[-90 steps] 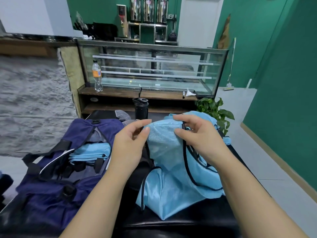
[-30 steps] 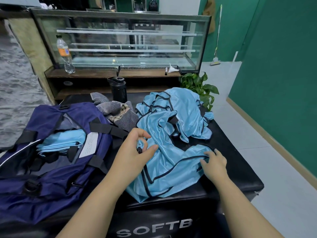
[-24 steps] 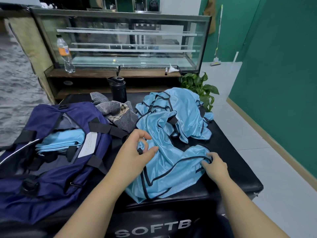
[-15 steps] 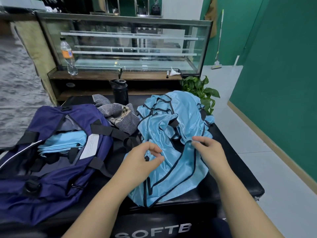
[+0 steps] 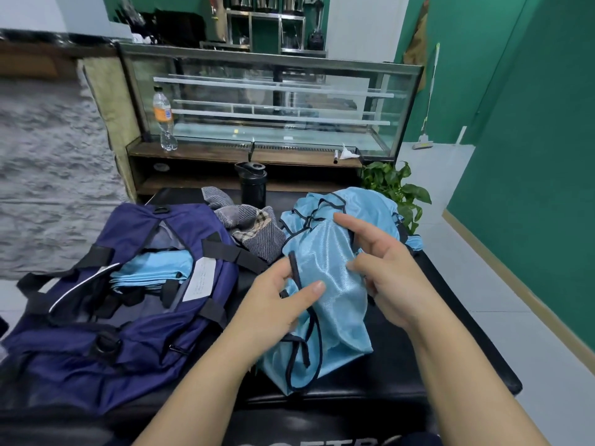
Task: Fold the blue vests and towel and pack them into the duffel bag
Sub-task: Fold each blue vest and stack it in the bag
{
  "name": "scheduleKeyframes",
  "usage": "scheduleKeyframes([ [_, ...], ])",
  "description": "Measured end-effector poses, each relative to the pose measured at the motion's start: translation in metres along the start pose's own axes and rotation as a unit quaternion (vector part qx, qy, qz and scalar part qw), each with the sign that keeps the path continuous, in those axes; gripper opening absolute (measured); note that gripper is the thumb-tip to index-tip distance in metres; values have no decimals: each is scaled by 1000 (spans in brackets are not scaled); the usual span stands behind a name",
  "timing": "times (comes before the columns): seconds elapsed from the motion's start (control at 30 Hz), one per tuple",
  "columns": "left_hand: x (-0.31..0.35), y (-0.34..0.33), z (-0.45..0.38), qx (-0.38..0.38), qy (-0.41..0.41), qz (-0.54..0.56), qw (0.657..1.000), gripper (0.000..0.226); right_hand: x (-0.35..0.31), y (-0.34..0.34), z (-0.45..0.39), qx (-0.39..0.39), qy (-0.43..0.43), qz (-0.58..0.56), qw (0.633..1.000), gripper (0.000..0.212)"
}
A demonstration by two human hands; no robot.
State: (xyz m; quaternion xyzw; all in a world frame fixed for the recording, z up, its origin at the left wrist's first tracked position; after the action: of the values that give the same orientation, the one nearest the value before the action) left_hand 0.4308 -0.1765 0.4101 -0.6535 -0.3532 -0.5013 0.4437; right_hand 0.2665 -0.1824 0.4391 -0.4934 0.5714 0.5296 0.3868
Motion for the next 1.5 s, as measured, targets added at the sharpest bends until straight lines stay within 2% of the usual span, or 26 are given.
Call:
scheduleKeyframes([
  [0.13, 25, 12, 6, 3, -59, -36, 998, 40, -16, -7, 3, -37, 25, -4, 999, 78],
  [0.3, 52, 20, 11, -17, -113, -38, 993, 49, -39, -16, 6, -122, 51, -78, 988, 74],
  [0.37, 57, 24, 11, -25, -117, -36, 992, 48, -42, -18, 5, -130, 61, -68, 987, 70],
  [0.47, 58, 29, 10, -19, -121, -56, 991, 43, -36, -18, 0, -91, 77, -27, 992, 58],
  [0.7, 41, 33, 5, 87, -98, -37, 991, 20, -22, -18, 3, -23, 81, 32, 996, 48],
  [0.77, 37, 34, 3, 124, -102, -52, 986, 29, -20, -18, 5, -18, 77, 32, 996, 52],
  [0.83, 34, 35, 1, 154, -115, -73, 979, 28, -21, -18, 6, -12, 74, 42, 996, 52],
  [1.0, 36, 33, 1, 121, -141, -178, 966, 38, -23, -17, 8, 9, 72, 102, 992, 47],
  [1.13, 35, 32, -1, 125, -119, -224, 959, 29, -20, -12, 6, 55, 56, 170, 982, 36],
  [1.3, 33, 34, -3, 109, -131, -301, 938, 21, -21, -8, 6, 70, 70, 334, 937, 24],
  [1.37, 33, 35, -4, 103, -129, -297, 941, 19, -20, -9, 4, 64, 86, 367, 924, 11],
  [1.43, 32, 37, -5, 103, -116, -271, 950, 19, -16, -7, 2, 67, 82, 369, 923, 13],
  [1.5, 28, 38, -7, 105, -87, -228, 964, 13, -10, -6, -1, 64, 47, 296, 952, 12],
])
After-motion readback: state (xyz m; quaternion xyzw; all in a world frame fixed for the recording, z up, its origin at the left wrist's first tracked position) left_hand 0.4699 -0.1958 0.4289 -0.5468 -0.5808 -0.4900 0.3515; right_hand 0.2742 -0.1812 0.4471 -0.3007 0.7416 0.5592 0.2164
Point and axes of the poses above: each hand's wrist, its own z-axis away from the middle knuckle, its own y-axis out of the back of the hand, x = y × z, the point moved 2 cm from there along -z, towards the middle knuckle, and after that the axes turned 12 degrees about z, right-handed, at the moved point
